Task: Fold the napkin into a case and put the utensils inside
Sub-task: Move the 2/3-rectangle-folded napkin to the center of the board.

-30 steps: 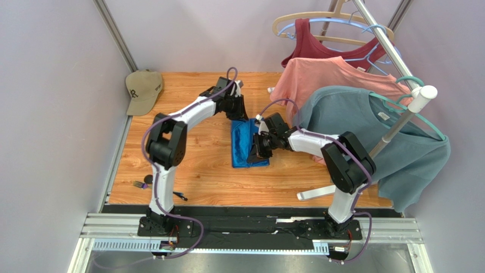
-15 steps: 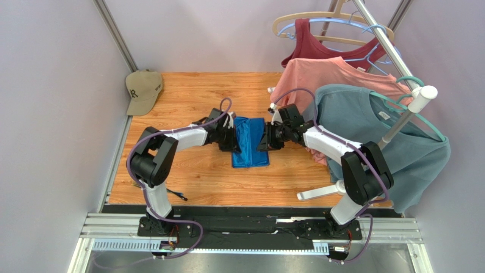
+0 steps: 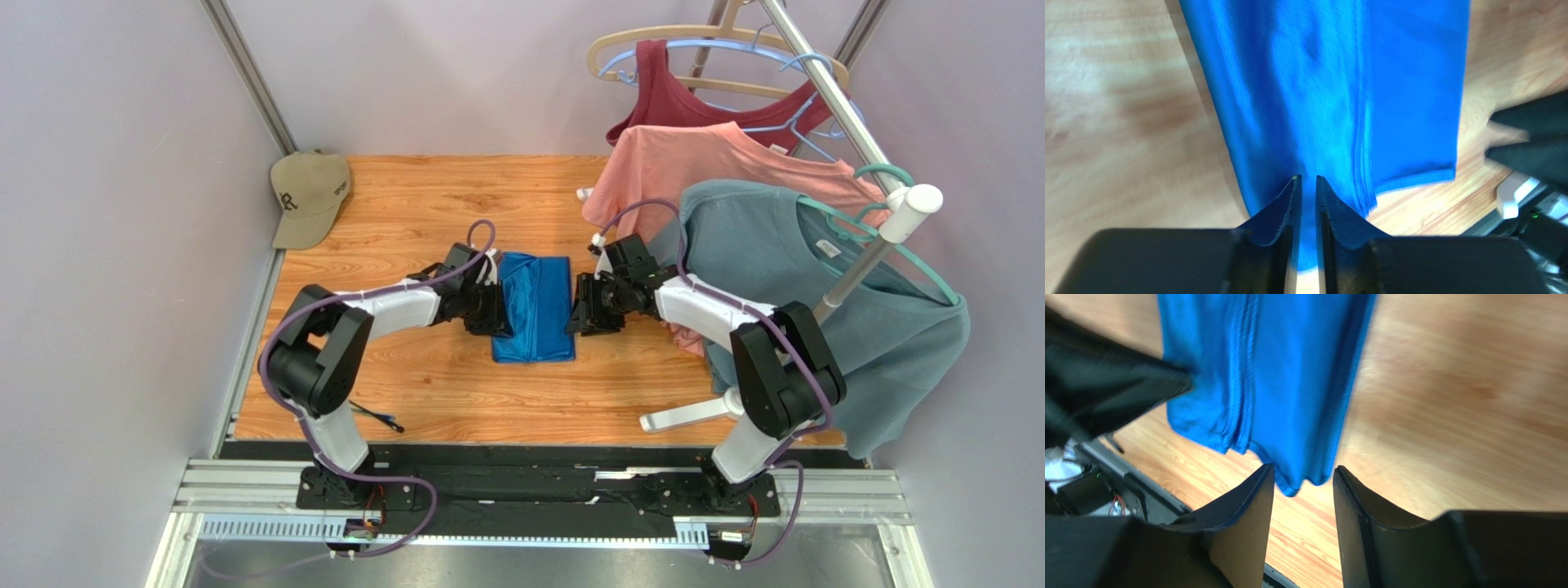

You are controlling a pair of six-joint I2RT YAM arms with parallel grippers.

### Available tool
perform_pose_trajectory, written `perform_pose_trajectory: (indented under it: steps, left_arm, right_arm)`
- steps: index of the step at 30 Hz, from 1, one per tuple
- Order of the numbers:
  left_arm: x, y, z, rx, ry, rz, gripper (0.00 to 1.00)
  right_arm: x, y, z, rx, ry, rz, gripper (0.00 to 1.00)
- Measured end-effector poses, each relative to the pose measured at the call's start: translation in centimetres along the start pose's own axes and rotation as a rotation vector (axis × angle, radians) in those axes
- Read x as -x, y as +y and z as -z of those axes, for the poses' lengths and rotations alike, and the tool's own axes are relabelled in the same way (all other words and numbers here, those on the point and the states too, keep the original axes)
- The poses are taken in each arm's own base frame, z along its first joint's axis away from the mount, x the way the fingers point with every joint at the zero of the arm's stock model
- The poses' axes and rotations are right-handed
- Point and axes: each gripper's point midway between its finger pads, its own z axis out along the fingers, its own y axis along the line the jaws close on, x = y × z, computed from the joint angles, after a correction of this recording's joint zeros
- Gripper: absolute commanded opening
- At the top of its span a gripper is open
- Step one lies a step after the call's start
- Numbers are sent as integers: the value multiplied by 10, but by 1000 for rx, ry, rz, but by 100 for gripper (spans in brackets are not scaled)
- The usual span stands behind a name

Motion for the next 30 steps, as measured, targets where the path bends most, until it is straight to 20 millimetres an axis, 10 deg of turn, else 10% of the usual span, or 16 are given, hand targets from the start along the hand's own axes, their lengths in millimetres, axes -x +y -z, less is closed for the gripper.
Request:
perform_pose_trajectory:
  steps: [9, 16, 30]
  left_arm:
    - [13, -71, 42, -26, -160, -238, 33]
    - [26, -124, 8, 58, -206, -348, 35]
    - [21, -97, -57, 407, -151, -323, 54]
  right_arm:
    - [37, -24, 18, -91, -85, -45, 65]
    - [47, -38, 32, -152, -125, -74, 68]
    - [14, -83, 65, -236, -176, -170, 71]
